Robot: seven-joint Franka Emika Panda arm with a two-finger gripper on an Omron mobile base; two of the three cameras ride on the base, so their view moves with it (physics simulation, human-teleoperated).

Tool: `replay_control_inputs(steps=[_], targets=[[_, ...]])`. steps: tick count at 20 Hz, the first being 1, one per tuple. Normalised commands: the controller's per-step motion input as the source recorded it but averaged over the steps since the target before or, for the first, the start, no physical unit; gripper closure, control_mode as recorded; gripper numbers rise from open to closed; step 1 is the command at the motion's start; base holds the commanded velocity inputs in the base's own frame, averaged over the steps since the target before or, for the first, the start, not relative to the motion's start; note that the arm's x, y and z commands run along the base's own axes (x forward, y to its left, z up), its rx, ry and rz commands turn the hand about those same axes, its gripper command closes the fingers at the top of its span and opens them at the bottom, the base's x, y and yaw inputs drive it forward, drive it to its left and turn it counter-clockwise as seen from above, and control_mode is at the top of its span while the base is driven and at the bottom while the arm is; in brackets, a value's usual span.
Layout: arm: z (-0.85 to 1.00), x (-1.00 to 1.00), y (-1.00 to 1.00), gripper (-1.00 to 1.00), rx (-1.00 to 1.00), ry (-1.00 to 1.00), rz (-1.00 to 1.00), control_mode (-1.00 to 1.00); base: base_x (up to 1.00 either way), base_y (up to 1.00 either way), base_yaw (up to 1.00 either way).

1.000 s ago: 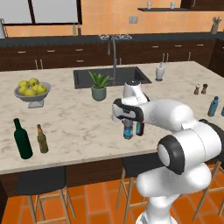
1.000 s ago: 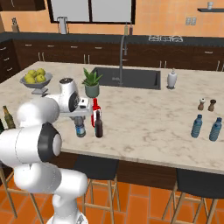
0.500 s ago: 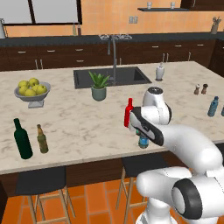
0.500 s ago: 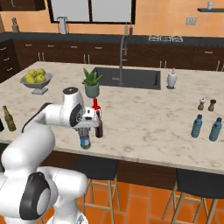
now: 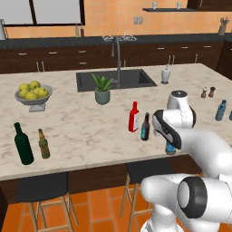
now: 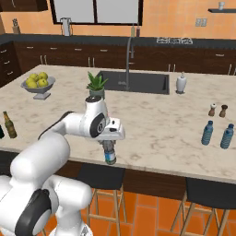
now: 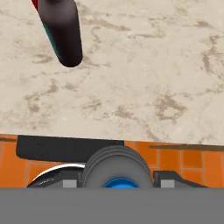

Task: Move the plastic bottles in the middle to the plastics group, and the glass bottles in the middle to the glass group.

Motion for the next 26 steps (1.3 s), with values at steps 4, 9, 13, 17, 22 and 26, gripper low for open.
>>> replay_control_inputs(steps=[4, 9, 13, 17, 22, 26], targets=[[0.19, 0.05, -0.97, 1.0, 0.0, 0.0, 0.0, -1.0, 0.0, 0.0, 0.0], [0.21, 0.05, -1.0, 1.0, 0.03, -0.07, 0.0, -1.0, 0.0, 0.0, 0.0], [0.13, 0.12, -0.97, 1.0, 0.01, -0.08, -0.04, -1.0, 0.0, 0.0, 0.0], [0.13, 0.19, -0.95, 1.0, 0.06, -0.09, -0.05, -1.0, 0.0, 0.0, 0.0], [0.09, 0.35, -0.9, 1.0, 0.03, 0.0, -0.05, -1.0, 0.0, 0.0, 0.0], [0.14, 0.53, -0.76, 1.0, 0.0, 0.06, -0.09, -1.0, 0.0, 0.0, 0.0]])
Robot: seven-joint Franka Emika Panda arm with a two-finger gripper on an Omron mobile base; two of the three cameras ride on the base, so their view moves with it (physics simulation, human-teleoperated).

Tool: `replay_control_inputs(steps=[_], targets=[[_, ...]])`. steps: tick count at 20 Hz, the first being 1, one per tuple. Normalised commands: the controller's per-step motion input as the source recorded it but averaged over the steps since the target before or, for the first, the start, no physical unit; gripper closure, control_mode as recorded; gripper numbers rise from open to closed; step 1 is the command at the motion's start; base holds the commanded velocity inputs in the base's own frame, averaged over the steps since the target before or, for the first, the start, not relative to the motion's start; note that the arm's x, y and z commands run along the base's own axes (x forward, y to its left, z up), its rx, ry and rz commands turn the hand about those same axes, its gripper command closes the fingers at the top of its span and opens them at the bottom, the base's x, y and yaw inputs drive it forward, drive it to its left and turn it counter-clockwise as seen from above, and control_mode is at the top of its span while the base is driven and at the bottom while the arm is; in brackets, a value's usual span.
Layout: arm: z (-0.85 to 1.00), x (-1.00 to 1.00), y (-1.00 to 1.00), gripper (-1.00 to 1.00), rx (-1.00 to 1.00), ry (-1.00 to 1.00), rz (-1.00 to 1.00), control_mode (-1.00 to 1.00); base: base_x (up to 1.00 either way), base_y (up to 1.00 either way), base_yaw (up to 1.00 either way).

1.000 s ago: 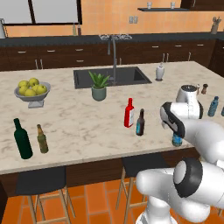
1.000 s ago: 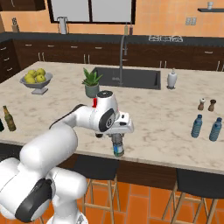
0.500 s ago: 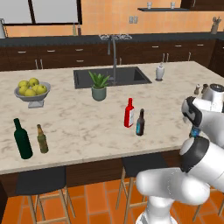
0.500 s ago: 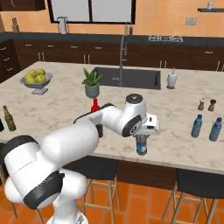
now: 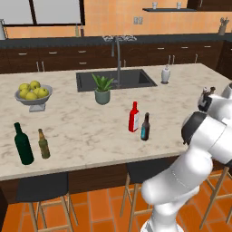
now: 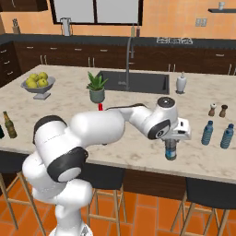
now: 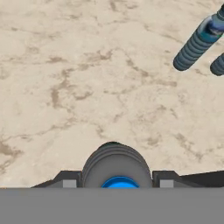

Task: Move the plastic bottles in the middle to the plastics group, and the glass bottles in the middle to the glass group.

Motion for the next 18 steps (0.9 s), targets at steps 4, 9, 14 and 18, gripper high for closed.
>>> replay_control_inputs(steps=[4, 9, 14, 18], targets=[[0.07, 0.5, -0.66, 1.0, 0.0, -0.02, -0.07, -1.0, 0.0, 0.0, 0.0], [0.0, 0.55, -0.59, 1.0, 0.03, -0.07, 0.0, -1.0, 0.0, 0.0, 0.0], [-0.04, 0.52, -0.55, 1.0, 0.06, -0.01, 0.0, -1.0, 0.0, 0.0, 0.0], [-0.1, 0.58, -0.36, 1.0, 0.04, 0.01, 0.0, -1.0, 0.0, 0.0, 0.0]])
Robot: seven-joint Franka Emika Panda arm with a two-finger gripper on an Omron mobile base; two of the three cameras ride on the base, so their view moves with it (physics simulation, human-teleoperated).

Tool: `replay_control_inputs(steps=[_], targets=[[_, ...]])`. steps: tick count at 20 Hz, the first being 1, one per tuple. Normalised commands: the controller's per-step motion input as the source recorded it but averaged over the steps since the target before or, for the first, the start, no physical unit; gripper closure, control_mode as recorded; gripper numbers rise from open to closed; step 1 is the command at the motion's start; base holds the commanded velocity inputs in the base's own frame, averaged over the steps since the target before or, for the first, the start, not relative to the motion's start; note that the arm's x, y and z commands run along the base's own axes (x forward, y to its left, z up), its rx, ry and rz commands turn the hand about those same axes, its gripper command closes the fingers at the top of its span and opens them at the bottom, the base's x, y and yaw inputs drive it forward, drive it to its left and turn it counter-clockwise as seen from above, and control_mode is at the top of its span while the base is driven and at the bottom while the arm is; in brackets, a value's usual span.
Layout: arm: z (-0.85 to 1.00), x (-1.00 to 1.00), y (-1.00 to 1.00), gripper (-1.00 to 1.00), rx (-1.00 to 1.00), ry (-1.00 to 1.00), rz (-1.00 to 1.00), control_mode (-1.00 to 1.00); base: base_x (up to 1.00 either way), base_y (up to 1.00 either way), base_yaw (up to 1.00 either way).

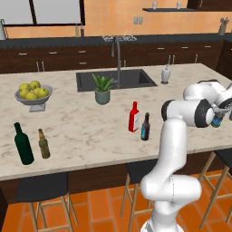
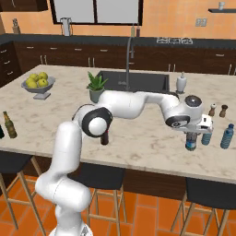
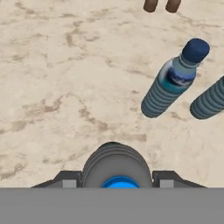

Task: Move the plastic bottles in the middle to the plastics group, and the glass bottles in the middle to the glass group.

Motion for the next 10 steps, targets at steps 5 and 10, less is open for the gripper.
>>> replay_control_inputs(steps=[5, 10], targets=[[-0.27, 0.54, -0.06, 1.0, 0.0, 0.0, -0.01, -1.0, 0.0, 0.0, 0.0], [-0.6, 0.49, 0.05, 1.0, -0.02, 0.0, -0.01, -1.0, 0.0, 0.0, 0.0]])
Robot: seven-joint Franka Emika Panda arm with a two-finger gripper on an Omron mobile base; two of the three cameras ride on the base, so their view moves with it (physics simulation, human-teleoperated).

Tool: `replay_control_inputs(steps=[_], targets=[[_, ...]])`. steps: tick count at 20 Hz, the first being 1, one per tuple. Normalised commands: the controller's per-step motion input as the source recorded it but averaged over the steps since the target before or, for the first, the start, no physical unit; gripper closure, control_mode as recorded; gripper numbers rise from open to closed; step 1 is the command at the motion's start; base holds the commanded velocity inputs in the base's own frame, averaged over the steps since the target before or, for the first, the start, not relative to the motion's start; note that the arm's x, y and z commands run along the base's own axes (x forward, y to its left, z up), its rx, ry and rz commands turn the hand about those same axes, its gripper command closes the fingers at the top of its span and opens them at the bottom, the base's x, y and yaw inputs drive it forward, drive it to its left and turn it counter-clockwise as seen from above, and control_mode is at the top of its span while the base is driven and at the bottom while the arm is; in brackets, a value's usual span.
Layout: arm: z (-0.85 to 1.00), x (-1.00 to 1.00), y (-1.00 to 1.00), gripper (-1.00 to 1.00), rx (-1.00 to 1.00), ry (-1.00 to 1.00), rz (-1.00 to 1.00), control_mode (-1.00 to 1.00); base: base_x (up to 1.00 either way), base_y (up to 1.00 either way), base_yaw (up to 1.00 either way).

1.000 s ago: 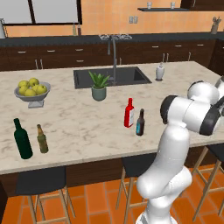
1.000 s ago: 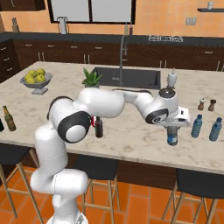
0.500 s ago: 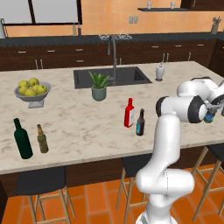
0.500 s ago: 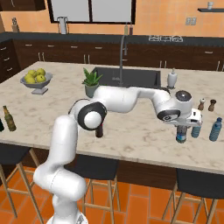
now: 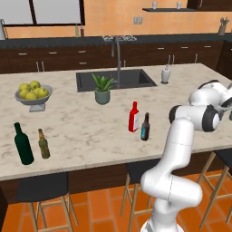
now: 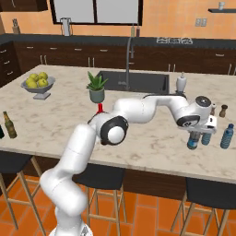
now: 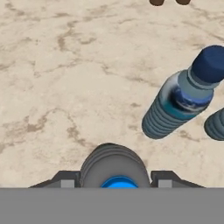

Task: Move the plastic bottles in the middle to the plastics group, and the glass bottles in the middle to the glass group.

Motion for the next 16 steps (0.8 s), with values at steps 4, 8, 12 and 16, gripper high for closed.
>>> replay_control_inputs(steps=[4, 8, 12, 16], targets=[[-0.67, 0.43, 0.07, 1.0, -0.13, 0.0, -0.01, -1.0, 0.0, 0.0, 0.0], [-0.74, 0.24, 0.36, 1.0, -0.17, 0.02, -0.05, -1.0, 0.0, 0.0, 0.0], [-0.61, 0.09, 0.5, -1.0, -0.05, 0.05, -0.06, -1.0, 0.0, 0.0, 0.0], [0.03, 0.0, 0.12, -1.0, 0.05, 0.0, -0.03, -1.0, 0.0, 0.0, 0.0]])
